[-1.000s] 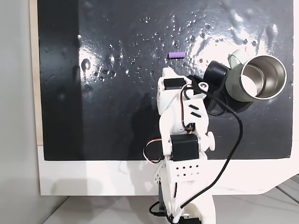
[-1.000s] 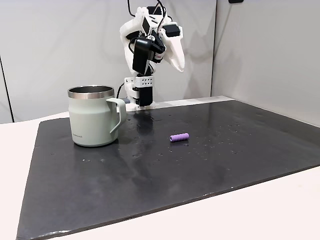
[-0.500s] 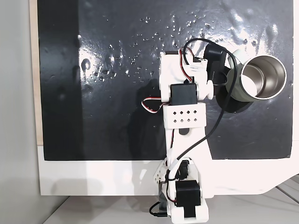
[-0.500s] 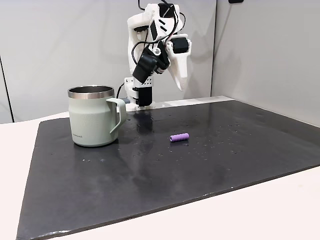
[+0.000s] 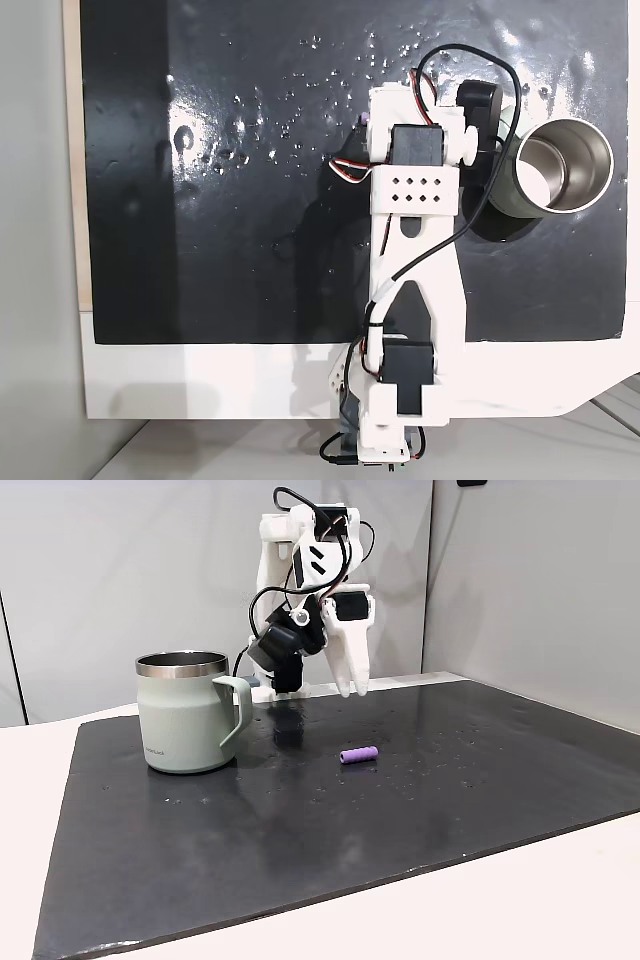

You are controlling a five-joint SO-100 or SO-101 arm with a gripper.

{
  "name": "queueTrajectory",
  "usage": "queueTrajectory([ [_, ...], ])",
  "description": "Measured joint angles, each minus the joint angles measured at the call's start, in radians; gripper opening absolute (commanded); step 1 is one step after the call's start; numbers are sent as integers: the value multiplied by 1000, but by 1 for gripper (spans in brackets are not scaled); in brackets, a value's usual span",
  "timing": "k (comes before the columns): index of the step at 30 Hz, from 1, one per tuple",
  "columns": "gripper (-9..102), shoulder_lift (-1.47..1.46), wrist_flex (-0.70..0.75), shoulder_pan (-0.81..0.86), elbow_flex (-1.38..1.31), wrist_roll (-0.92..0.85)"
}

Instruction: Grasp a pengrip and put it in the cup.

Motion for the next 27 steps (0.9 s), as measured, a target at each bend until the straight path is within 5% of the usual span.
queueTrajectory([
  [27,21,-350,-60,3,-146,0],
])
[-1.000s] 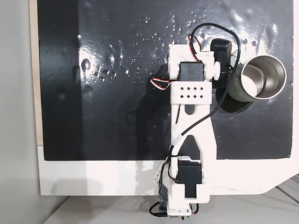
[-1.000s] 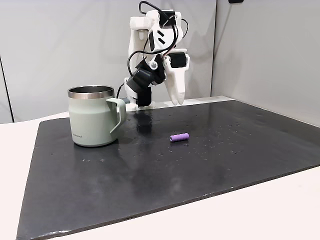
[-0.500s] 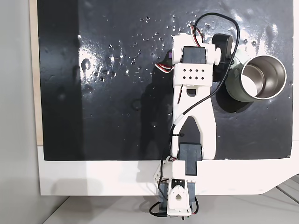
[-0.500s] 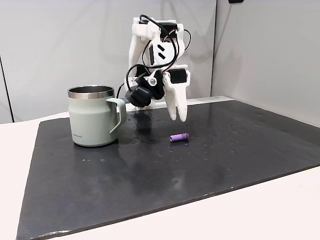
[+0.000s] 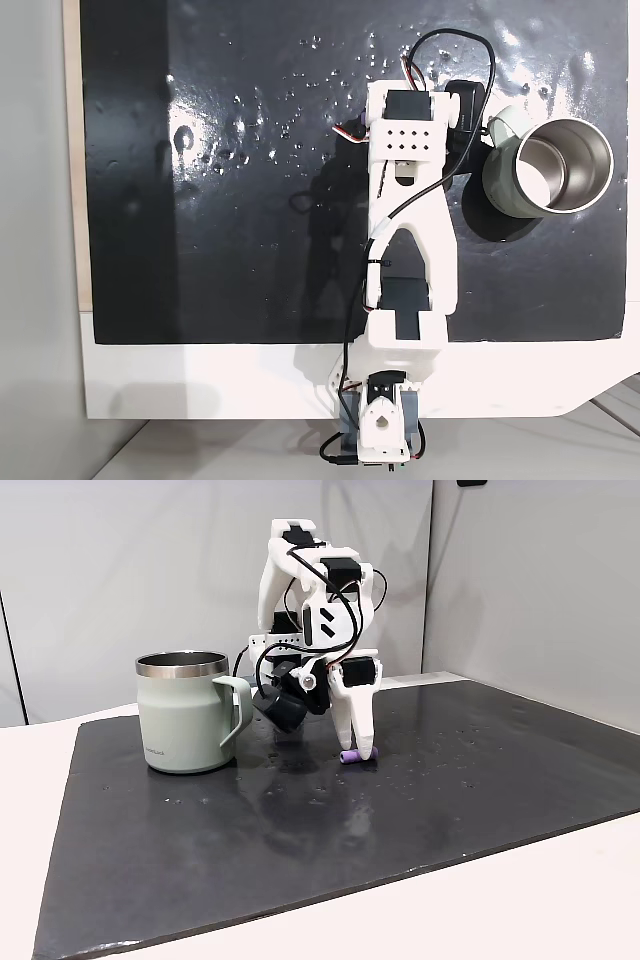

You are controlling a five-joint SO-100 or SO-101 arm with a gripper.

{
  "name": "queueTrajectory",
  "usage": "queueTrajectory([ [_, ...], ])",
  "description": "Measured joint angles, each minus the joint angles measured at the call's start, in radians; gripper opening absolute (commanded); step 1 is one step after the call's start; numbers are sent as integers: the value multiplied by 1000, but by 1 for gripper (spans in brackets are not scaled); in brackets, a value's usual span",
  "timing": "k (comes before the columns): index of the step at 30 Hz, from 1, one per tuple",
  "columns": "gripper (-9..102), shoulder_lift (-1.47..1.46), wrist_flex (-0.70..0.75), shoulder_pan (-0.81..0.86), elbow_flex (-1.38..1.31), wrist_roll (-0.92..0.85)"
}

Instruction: Grasp a pengrip and put it in the cup.

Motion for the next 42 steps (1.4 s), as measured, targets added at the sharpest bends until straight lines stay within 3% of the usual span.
queueTrajectory([
  [4,18,-25,-15,0,-14,0],
  [10,1,-51,-17,0,-38,0],
  [22,0,-57,-9,2,-72,15],
  [42,0,-2,394,2,-514,89],
])
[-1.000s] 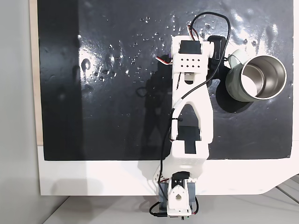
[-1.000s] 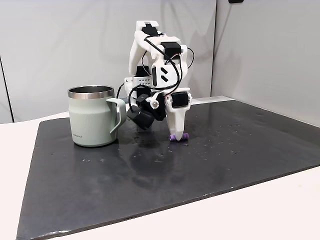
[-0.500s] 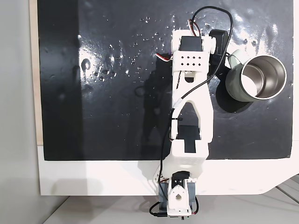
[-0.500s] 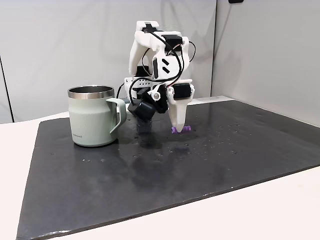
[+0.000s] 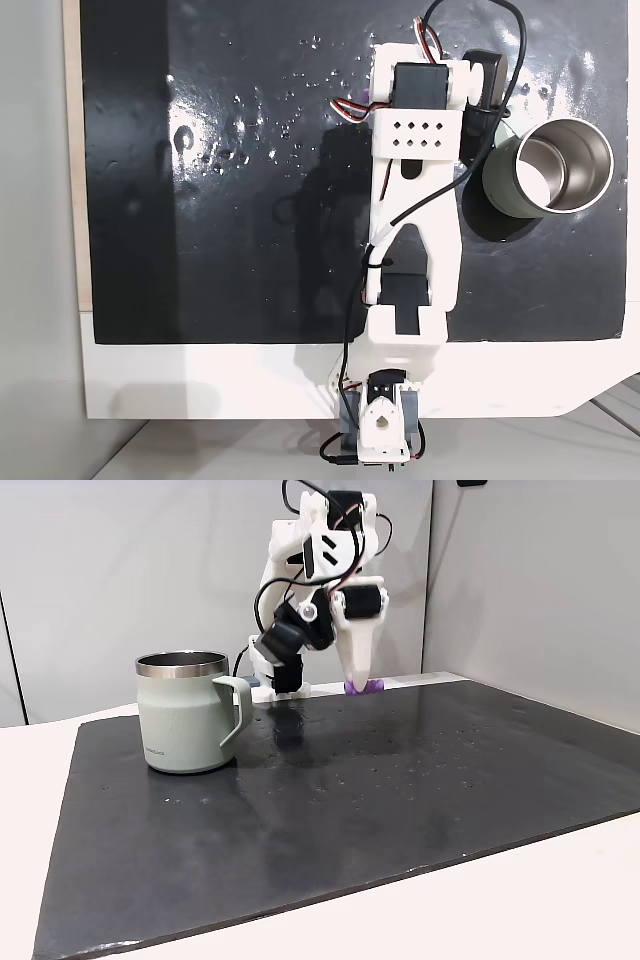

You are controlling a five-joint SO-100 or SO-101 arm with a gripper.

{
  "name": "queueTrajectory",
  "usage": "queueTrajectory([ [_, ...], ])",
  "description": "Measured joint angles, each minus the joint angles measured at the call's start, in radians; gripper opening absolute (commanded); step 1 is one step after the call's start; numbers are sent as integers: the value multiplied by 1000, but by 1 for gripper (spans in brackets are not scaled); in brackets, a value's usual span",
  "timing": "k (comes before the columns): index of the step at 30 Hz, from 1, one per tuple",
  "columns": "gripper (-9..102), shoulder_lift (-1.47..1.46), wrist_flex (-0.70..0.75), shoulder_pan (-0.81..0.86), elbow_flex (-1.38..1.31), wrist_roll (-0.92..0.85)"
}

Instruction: Grasp a pengrip and put it in the cup.

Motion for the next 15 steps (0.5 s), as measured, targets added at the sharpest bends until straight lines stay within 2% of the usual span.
queueTrajectory([
  [7,0,48,115,-2,-140,34],
  [15,0,146,132,2,-141,72],
])
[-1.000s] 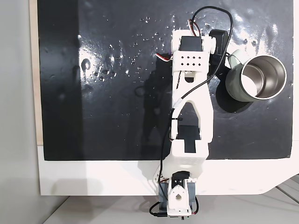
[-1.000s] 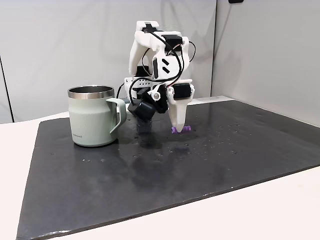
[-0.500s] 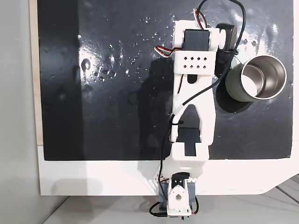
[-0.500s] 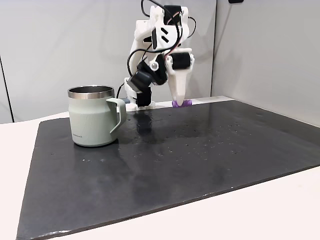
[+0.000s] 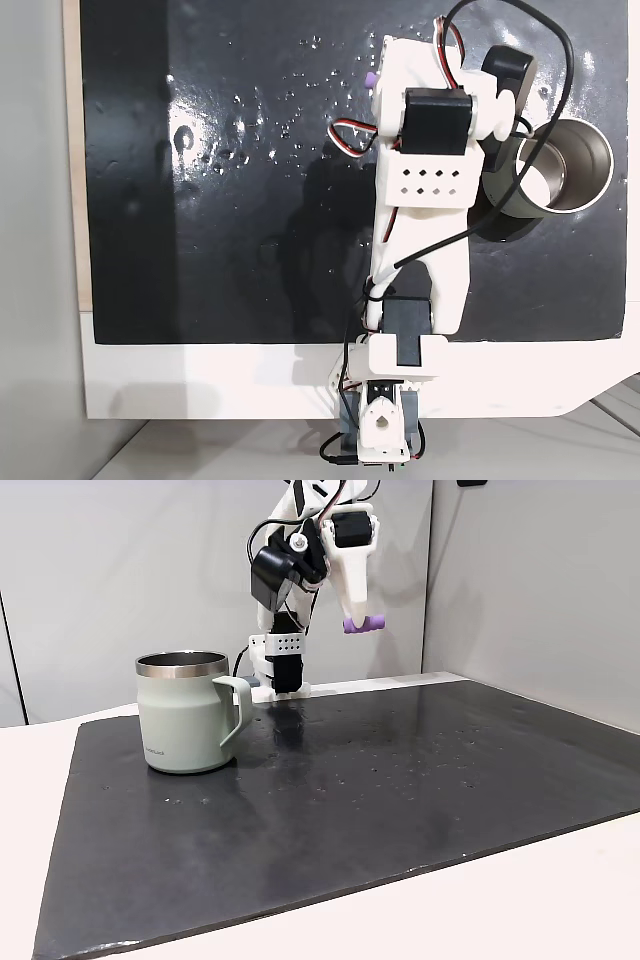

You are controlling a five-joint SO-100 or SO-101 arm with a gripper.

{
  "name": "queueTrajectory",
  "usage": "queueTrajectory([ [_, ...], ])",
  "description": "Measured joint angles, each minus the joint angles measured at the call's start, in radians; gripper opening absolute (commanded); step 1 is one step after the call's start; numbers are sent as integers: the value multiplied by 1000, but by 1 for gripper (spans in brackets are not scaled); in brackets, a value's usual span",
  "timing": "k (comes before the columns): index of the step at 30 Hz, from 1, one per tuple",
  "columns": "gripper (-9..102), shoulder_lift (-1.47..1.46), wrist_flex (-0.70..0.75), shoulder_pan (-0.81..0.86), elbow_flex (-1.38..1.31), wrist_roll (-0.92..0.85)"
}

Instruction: Grasp a pengrip and put it in the cup.

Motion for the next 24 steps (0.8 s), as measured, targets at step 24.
queueTrajectory([
  [24,0,552,0,299,505,-218],
])
